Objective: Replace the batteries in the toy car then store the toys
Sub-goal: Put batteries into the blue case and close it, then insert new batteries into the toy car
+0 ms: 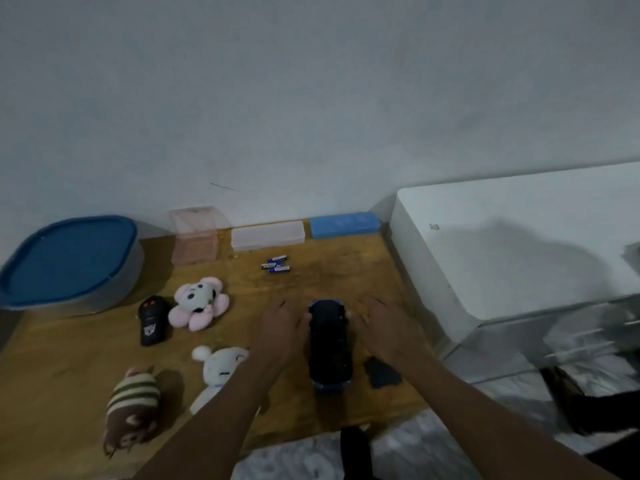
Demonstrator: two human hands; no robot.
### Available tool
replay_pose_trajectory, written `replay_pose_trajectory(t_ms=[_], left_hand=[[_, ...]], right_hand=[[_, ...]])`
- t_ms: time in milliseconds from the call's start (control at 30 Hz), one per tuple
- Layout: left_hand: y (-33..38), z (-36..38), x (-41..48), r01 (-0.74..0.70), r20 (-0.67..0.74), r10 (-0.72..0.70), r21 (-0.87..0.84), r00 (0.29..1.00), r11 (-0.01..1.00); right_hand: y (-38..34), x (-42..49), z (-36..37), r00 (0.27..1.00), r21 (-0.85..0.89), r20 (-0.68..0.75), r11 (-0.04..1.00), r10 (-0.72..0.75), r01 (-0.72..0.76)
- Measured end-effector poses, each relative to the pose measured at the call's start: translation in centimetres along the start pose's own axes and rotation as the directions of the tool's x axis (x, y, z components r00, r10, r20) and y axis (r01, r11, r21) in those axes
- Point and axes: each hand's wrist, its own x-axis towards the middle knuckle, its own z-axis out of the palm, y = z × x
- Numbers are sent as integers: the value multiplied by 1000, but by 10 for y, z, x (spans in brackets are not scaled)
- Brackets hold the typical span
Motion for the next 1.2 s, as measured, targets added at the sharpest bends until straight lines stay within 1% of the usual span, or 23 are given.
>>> replay_pose_trajectory(t_ms=[100, 167, 233, 333, 400, 467, 533, 567, 633, 800, 933, 1000, 1100, 1200], left_hand=[[-3, 2, -20, 70, 66, -58, -192, 996, 979], [-5, 5, -30, 136, 155, -91, -313, 984, 940], [-7, 9, -33, 208, 223, -128, -381, 966, 901], [-9, 15, -32, 348, 320, -204, -501, 925, 792], [-8, 19, -29, 409, 373, -218, -573, 902, 710], [-8, 23, -26, 443, 422, -197, -634, 885, 633], [-5, 24, -23, 467, 459, -179, -655, 870, 594], [-3, 25, -23, 473, 465, -176, -663, 868, 580], [0, 25, -23, 471, 459, -174, -683, 871, 558], [1, 16, -11, 420, 391, -178, -713, 903, 562], [2, 1, 0, 352, 323, -152, -759, 934, 548], [1, -8, 3, 332, 296, -157, -753, 942, 568], [-5, -20, 3, 292, 258, -143, -758, 955, 584], [-14, -31, 3, 232, 217, -97, -774, 971, 588]], right_hand=[[-2, -20, 14, 998, 86, 19, 995, 57, -59], [-1, -27, 21, 996, 117, 53, 990, 78, -83], [-2, -31, 23, 988, 126, 77, 982, 130, -139], [2, -27, 27, 977, 172, 94, 964, 190, -204], [4, -21, 29, 960, 291, 135, 917, 244, -274], [5, -16, 30, 939, 414, 190, 844, 285, -340], [4, -12, 29, 921, 503, 250, 772, 300, -388], [6, -11, 30, 916, 518, 270, 758, 296, -397], [9, -7, 31, 914, 532, 286, 745, 289, -402], [5, 15, 18, 914, 580, 342, 717, 216, -387], [-12, 35, -7, 933, 597, 338, 738, 123, -314], [-22, 43, -15, 937, 600, 340, 748, 80, -282], [-41, 53, -18, 942, 596, 336, 771, 16, -225], [-60, 62, -15, 945, 568, 326, 804, -25, -175]])
